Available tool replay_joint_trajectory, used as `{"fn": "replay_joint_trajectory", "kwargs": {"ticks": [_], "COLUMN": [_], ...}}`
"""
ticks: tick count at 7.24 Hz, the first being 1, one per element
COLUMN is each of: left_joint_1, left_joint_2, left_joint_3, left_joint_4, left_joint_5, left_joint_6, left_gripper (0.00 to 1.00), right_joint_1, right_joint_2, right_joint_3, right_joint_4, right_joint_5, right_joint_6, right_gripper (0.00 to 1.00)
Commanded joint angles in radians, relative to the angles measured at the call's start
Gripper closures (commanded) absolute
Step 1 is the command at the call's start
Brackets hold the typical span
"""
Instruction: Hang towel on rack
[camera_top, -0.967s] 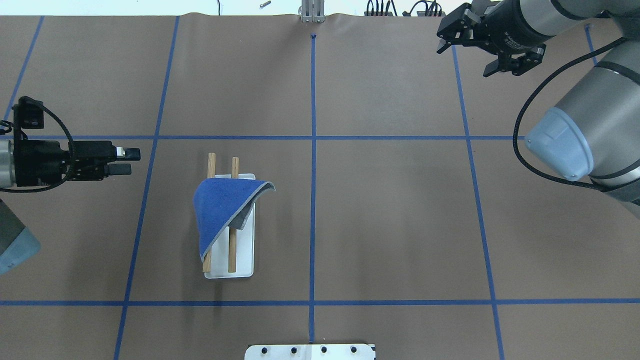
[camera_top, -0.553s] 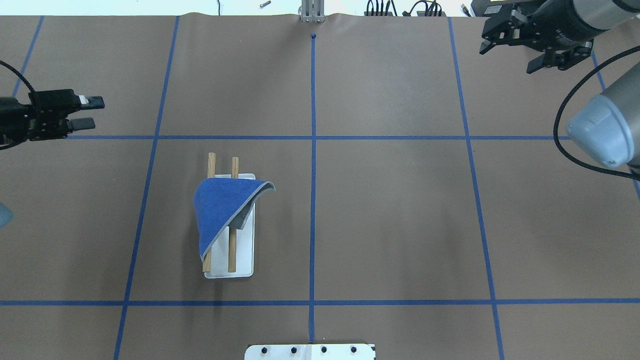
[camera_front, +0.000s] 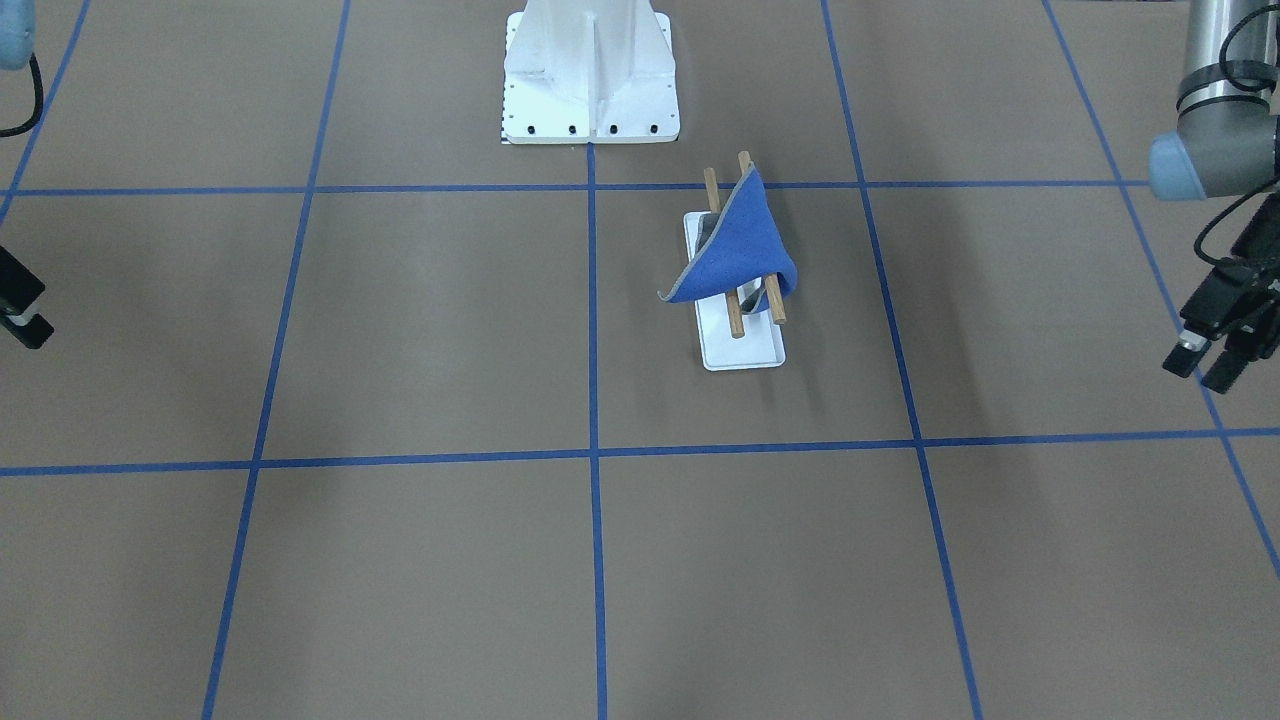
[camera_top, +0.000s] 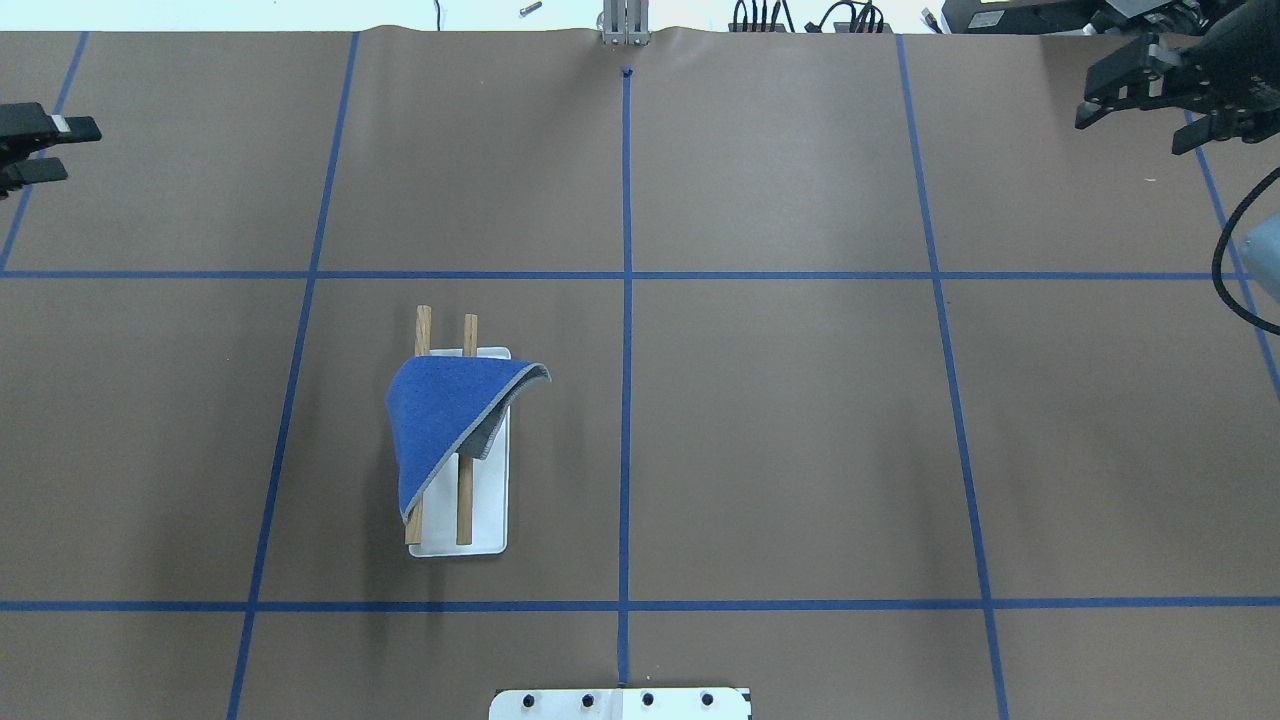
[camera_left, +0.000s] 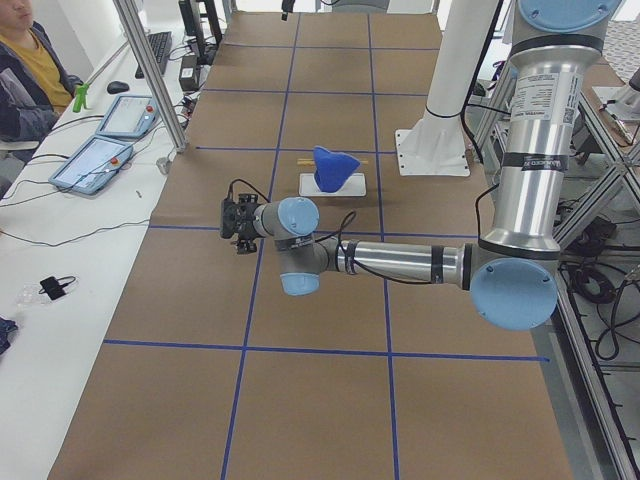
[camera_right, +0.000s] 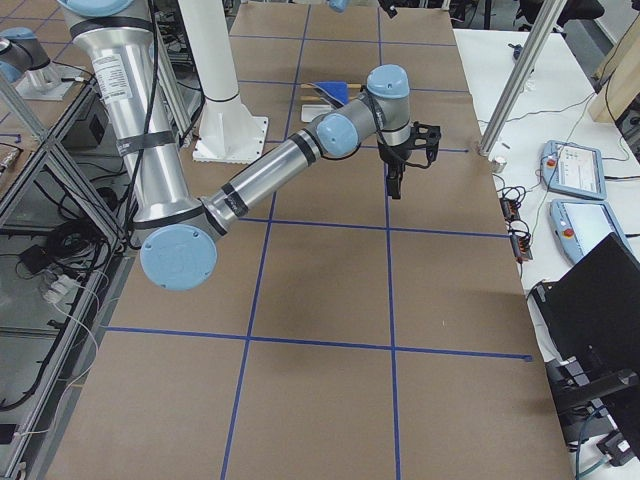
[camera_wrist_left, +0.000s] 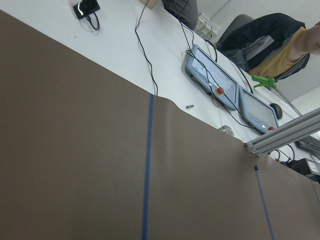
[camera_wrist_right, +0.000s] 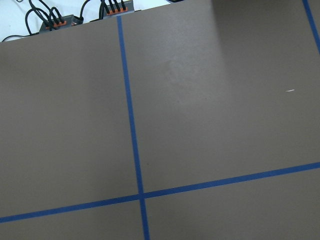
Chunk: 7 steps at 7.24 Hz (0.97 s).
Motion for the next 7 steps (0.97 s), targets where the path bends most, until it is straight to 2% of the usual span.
{"fn": "replay_joint_trajectory", "kwargs": {"ticks": [1,4,6,7], "left_joint_1": [-0.079,-0.237,-0.297,-0.312], "left_joint_2": [0.003,-0.007,-0.047,-0.078], "left_joint_3": [0.016,0.006,0.0,-0.017], "left_joint_4": [0.15,0.5,0.75,0.896], "left_joint_5": [-0.004,-0.113,-0.331,-0.412], "left_joint_6": [0.302,0.794,0.817,0.819], "left_gripper": [0.02,0.02,0.02,0.02], "right_joint_1": [0.077,0.163,0.182,0.192], "right_joint_2": [-0.072,-0.112,-0.166,-0.183], "right_joint_3": [-0.012,-0.075,-0.075,-0.075], "right_joint_4": [0.0,0.0,0.0,-0.006], "right_joint_5": [0.023,0.078,0.106,0.117], "right_joint_6": [-0.166,-0.346,-0.4,-0.428], "right_gripper": [0.0,0.0,0.0,0.0]}}
